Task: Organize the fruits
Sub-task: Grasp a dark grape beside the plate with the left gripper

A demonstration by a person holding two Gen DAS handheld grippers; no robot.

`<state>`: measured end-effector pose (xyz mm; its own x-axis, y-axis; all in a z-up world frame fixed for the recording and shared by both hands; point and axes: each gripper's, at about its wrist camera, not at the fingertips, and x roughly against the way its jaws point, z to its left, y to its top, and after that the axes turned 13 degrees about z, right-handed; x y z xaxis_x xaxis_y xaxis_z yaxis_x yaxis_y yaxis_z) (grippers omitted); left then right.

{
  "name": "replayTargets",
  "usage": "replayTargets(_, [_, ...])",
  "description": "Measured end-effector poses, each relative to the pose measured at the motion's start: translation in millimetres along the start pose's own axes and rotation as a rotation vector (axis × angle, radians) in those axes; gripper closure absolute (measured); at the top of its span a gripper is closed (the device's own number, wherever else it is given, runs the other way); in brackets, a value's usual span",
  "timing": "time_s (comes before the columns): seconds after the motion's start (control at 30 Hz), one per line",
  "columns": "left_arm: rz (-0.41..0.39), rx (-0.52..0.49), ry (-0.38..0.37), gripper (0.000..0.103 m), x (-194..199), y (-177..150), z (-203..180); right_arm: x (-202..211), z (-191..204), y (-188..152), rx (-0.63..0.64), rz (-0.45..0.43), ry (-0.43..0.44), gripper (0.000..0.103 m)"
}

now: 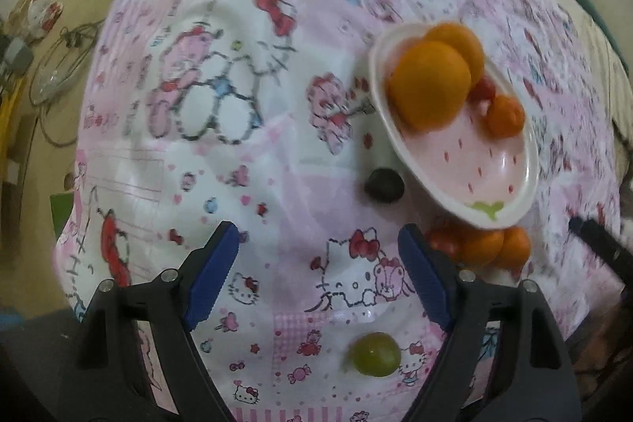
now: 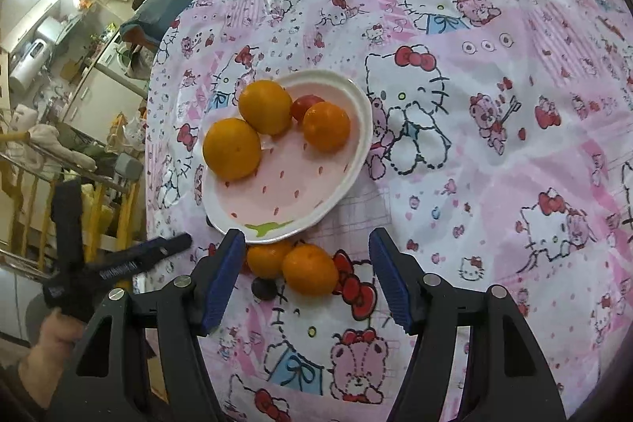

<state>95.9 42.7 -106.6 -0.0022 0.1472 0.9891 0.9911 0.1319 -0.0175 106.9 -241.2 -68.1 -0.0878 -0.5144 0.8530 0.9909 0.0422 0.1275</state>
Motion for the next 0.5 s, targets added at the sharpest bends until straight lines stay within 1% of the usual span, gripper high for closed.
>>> replayTargets(0.07, [-0.008,-0.046,0.011,0.027,-1.7,1.0,-9.5,-1.0,1.7,2.0,0.003,-0.003,0.001,0.035])
replayTargets(0.17, [-0.038,-0.139,0.063,0.029,-5.6,2.8,-28.9,-2.1,3.9,4.1,0.004,-0.003,0.016,0.035])
replayTargets(0.23, [-0.041,-0.193,0.085,0.042,-11.8,8.1,-39.4,-3.6,4.3,4.8,0.007,0.0,0.015,0.035])
replayTargets(0.27, [-0.031,-0.216,0.087,0.052,-14.9,11.8,-42.7,-4.7,3.8,5.3,0.005,0.003,0.013,0.035])
replayTargets(0.3, [-0.023,-0.231,0.101,0.055,-18.4,15.3,-45.9,-5.6,2.9,5.6,0.002,0.006,0.013,0.035])
replayTargets(0.4, [-0.051,-0.264,0.138,0.056,-22.0,23.0,-52.2,-7.0,0.1,6.4,-0.005,0.012,0.013,0.035])
replayTargets(0.43, [-0.053,-0.267,0.144,0.058,-23.0,24.0,-54.1,-6.7,-0.1,6.5,-0.004,0.011,0.01,0.035])
replayTargets(0.47, [-0.051,-0.272,0.146,0.064,-23.7,25.2,-56.0,-6.8,-0.4,7.9,-0.002,0.01,0.008,0.035])
replayTargets(0.5, [-0.049,-0.28,0.147,0.065,-24.8,25.7,-58.4,-6.8,-0.4,7.9,-0.001,0.01,0.008,0.035])
